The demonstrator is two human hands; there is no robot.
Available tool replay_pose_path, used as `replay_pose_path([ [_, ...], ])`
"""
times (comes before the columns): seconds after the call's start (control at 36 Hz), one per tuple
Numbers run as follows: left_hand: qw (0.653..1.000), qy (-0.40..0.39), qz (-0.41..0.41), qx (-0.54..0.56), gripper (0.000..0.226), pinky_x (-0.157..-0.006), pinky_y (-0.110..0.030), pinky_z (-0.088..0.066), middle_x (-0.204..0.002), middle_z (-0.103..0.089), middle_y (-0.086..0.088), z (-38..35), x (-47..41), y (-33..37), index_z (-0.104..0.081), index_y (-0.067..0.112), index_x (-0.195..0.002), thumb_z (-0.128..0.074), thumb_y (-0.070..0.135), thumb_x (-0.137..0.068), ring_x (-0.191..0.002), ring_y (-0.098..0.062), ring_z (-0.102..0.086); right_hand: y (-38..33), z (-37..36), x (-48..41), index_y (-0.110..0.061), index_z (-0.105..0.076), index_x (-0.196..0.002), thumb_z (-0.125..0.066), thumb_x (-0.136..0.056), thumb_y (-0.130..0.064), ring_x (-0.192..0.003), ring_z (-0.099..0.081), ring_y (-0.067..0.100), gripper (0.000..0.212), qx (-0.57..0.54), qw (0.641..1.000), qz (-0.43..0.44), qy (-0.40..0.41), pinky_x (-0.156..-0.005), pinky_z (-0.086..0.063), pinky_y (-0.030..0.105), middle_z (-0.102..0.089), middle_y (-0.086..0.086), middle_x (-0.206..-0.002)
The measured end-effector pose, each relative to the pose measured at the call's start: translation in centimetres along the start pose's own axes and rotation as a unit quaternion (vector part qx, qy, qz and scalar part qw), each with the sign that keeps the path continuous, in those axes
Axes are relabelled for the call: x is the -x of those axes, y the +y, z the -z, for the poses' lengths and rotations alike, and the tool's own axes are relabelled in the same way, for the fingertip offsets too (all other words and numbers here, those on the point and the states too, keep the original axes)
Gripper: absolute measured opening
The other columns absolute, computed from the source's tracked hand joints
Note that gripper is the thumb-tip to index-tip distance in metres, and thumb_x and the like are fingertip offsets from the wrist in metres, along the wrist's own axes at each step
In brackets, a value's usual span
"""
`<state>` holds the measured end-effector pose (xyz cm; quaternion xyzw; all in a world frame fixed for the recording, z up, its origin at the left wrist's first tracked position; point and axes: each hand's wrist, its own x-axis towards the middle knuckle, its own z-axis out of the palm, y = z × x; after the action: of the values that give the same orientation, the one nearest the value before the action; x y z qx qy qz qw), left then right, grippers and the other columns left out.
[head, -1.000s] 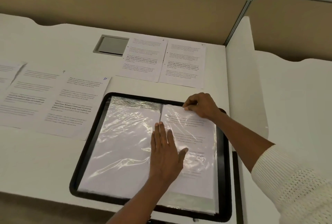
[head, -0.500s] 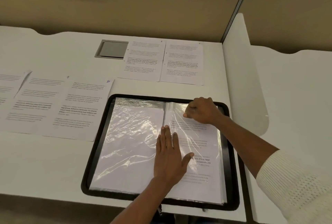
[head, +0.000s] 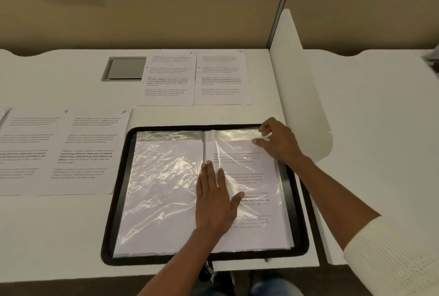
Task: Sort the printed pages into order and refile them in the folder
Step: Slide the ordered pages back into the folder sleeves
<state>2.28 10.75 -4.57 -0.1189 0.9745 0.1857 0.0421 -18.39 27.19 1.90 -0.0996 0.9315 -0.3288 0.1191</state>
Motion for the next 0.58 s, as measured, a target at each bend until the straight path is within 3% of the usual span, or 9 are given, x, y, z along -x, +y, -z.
replay_pose_path([
  [0.08, 1.0, -0.007, 0.003, 0.008, 0.09, -0.13, -0.043, 0.008, -0.174, 0.022, -0.007, 0.3, 0.0, 0.0, -0.013, 0.017, -0.169, -0.031, 0.076, -0.102, -0.159, -0.023, 0.026, 0.7, -0.5, 1.5, -0.035, -0.028, -0.157, -0.094, -0.075, -0.028, -0.096, -0.062, 0.016, 0.106, -0.048, 0.999, -0.024, -0.001, -0.083, -0.047, 0.031, -0.062, -0.003, -0.115],
  [0.14, 1.0, -0.005, 0.002, 0.01, 0.089, -0.13, -0.042, 0.007, -0.175, 0.019, -0.007, 0.5, 0.1, -0.1, -0.015, 0.018, -0.168, -0.033, 0.075, -0.102, -0.16, -0.023, 0.023, 1.1, -1.0, 2.5, -0.034, -0.011, -0.164, -0.096, -0.073, -0.025, -0.105, -0.063, 0.02, 0.125, -0.069, 0.997, -0.047, 0.0, -0.09, -0.049, 0.034, -0.06, -0.001, -0.125],
  [0.22, 1.0, -0.008, -0.002, 0.017, 0.088, -0.131, -0.042, 0.005, -0.175, 0.017, -0.008, 0.8, 0.1, -0.2, -0.014, 0.017, -0.168, -0.035, 0.073, -0.103, -0.16, -0.022, 0.022, 1.7, -1.9, 4.3, -0.031, -0.015, -0.162, -0.095, -0.074, -0.028, -0.11, -0.064, 0.026, 0.12, -0.124, 0.987, -0.106, 0.009, -0.1, -0.054, 0.047, -0.062, 0.006, -0.121],
  [0.28, 1.0, -0.01, -0.004, 0.017, 0.088, -0.132, -0.042, 0.003, -0.175, 0.019, -0.007, 0.8, 0.1, -0.1, -0.012, 0.017, -0.168, -0.035, 0.072, -0.103, -0.16, -0.022, 0.023, 2.1, -2.3, 5.6, -0.028, -0.024, -0.159, -0.094, -0.077, -0.03, -0.116, -0.062, 0.025, 0.108, -0.141, 0.983, -0.117, 0.009, -0.103, -0.053, 0.047, -0.063, 0.006, -0.126],
  [0.33, 1.0, -0.006, -0.001, 0.019, 0.089, -0.132, -0.043, 0.002, -0.175, 0.019, -0.007, 0.7, 0.1, 0.0, -0.012, 0.018, -0.168, -0.035, 0.073, -0.102, -0.161, -0.022, 0.022, 2.0, -2.6, 7.1, -0.025, -0.032, -0.154, -0.092, -0.079, -0.028, -0.119, -0.062, 0.019, 0.095, -0.165, 0.981, -0.102, 0.001, -0.099, -0.054, 0.036, -0.064, -0.001, -0.13],
  [0.39, 1.0, -0.003, 0.006, 0.024, 0.09, -0.132, -0.043, 0.001, -0.176, 0.016, -0.006, 0.7, 0.1, 0.1, -0.014, 0.018, -0.168, -0.035, 0.075, -0.101, -0.161, -0.022, 0.018, 1.8, -2.6, 8.4, -0.024, -0.04, -0.146, -0.091, -0.081, -0.025, -0.109, -0.064, 0.008, 0.082, -0.2, 0.975, -0.098, -0.013, -0.087, -0.052, 0.019, -0.063, -0.011, -0.124],
  [0.42, 1.0, -0.001, 0.011, 0.028, 0.09, -0.131, -0.043, 0.001, -0.176, 0.015, -0.006, 0.6, 0.1, 0.2, -0.016, 0.018, -0.167, -0.035, 0.076, -0.101, -0.162, -0.022, 0.017, 1.7, -2.5, 9.1, -0.025, -0.045, -0.14, -0.092, -0.08, -0.027, -0.105, -0.066, 0.005, 0.075, -0.225, 0.969, -0.1, -0.029, -0.085, -0.055, 0.02, -0.066, -0.012, -0.122],
  [0.5, 0.998, 0.011, 0.036, 0.058, 0.091, -0.128, -0.043, -0.001, -0.176, 0.012, -0.004, 0.8, 0.0, 0.8, -0.022, 0.018, -0.165, -0.034, 0.08, -0.098, -0.162, -0.022, 0.013, 1.5, -2.3, 10.7, -0.026, -0.062, -0.131, -0.091, -0.081, -0.033, -0.105, -0.074, 0.013, 0.059, -0.295, 0.946, -0.101, -0.089, -0.094, -0.062, 0.047, -0.075, -0.007, -0.12],
  [0.58, 0.993, 0.038, 0.061, 0.089, 0.09, -0.129, -0.044, -0.004, -0.177, 0.006, -0.004, 1.8, 0.1, 1.8, -0.032, 0.02, -0.16, -0.028, 0.083, -0.097, -0.163, -0.022, 0.009, 0.5, -1.7, 12.2, -0.026, -0.061, -0.137, -0.084, -0.083, -0.038, -0.113, -0.073, 0.022, 0.06, -0.36, 0.916, -0.088, -0.155, -0.1, -0.057, 0.056, -0.074, -0.004, -0.127],
])
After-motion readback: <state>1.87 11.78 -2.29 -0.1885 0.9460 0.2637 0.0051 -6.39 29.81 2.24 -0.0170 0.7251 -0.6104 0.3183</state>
